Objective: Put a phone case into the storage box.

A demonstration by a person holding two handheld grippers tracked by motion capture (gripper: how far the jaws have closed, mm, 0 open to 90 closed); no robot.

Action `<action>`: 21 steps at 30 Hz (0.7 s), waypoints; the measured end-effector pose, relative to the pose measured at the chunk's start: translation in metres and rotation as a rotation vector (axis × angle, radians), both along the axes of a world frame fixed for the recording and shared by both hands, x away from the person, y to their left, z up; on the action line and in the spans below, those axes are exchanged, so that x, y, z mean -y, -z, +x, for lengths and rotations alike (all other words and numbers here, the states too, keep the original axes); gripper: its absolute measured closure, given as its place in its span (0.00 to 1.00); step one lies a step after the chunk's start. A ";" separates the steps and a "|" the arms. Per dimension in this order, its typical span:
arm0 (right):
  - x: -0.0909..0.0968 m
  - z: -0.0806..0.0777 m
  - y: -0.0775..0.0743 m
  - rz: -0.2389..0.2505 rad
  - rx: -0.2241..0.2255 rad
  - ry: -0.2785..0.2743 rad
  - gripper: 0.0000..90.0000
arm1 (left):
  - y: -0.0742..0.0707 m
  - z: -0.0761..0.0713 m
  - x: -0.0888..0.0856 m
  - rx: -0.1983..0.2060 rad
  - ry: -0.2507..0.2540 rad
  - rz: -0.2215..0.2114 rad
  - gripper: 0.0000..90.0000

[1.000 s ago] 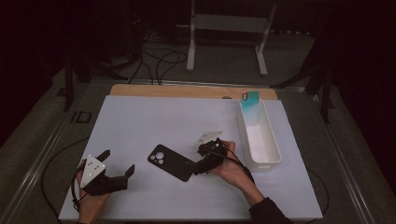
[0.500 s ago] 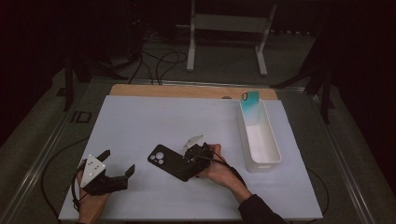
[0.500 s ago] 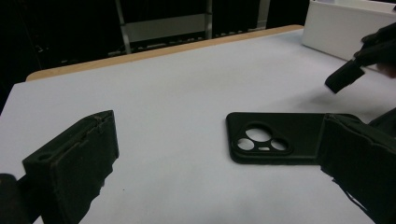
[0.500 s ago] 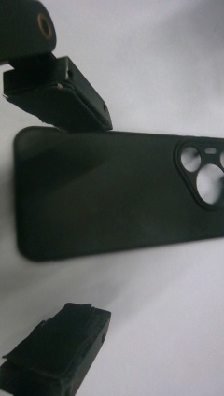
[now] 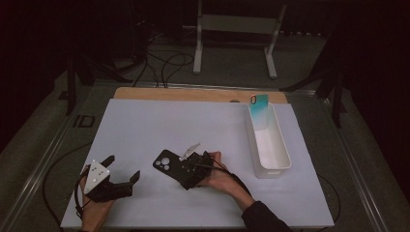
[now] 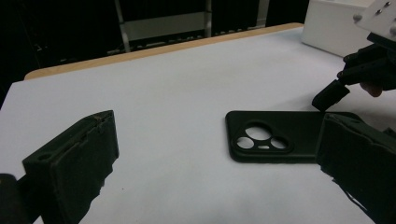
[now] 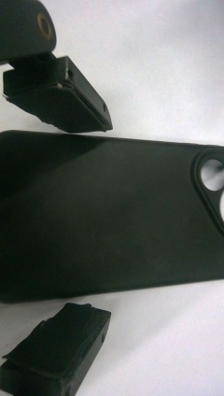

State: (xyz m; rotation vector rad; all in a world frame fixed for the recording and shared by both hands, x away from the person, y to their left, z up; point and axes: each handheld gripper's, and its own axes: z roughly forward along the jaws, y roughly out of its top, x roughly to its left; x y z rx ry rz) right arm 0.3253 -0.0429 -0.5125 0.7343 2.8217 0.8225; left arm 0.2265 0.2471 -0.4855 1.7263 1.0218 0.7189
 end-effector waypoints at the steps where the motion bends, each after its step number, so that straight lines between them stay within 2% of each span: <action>1: 0.000 0.000 0.000 -0.004 -0.001 0.001 0.09 | 0.000 0.000 0.000 0.001 0.000 -0.001 0.00; 9: -0.003 0.000 0.003 -0.027 -0.002 -0.001 0.10 | 0.000 0.000 0.001 -0.006 0.000 0.002 0.00; 21: -0.003 -0.003 0.001 -0.030 0.005 -0.017 0.16 | 0.001 0.002 0.001 -0.022 -0.011 0.015 0.00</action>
